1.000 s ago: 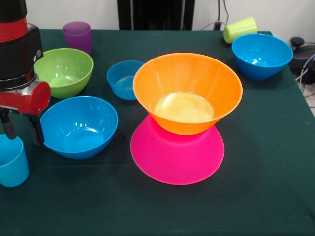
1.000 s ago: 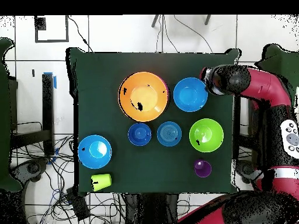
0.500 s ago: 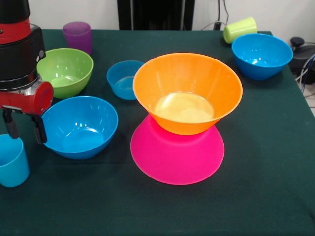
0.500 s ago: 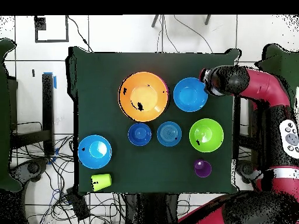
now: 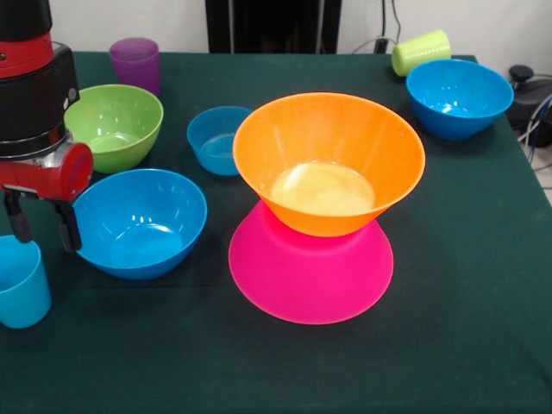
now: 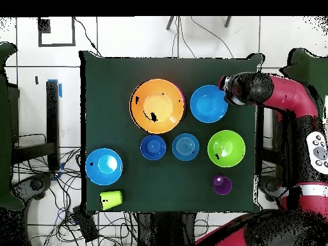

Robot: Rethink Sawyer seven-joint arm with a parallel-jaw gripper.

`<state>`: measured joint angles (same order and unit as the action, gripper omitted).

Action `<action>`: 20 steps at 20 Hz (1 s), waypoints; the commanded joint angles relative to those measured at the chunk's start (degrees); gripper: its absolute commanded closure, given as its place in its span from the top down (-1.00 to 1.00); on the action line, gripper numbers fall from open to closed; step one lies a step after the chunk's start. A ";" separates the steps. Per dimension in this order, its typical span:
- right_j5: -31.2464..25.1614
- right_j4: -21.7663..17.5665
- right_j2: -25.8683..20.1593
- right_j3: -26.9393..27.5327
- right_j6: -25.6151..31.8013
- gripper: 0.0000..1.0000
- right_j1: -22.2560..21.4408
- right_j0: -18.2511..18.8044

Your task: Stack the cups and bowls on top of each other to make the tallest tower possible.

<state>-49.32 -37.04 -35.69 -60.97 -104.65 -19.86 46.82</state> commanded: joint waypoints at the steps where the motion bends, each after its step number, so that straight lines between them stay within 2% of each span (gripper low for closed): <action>1: 0.59 -6.11 0.24 -0.97 20.56 1.00 1.82 -2.17; 9: 1.85 -6.06 0.30 -1.90 19.48 1.00 1.49 -1.89; 20: 3.51 -7.92 0.63 -2.05 18.43 1.00 1.77 -1.94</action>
<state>-49.29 -39.70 -35.70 -60.98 -103.32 -20.00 46.71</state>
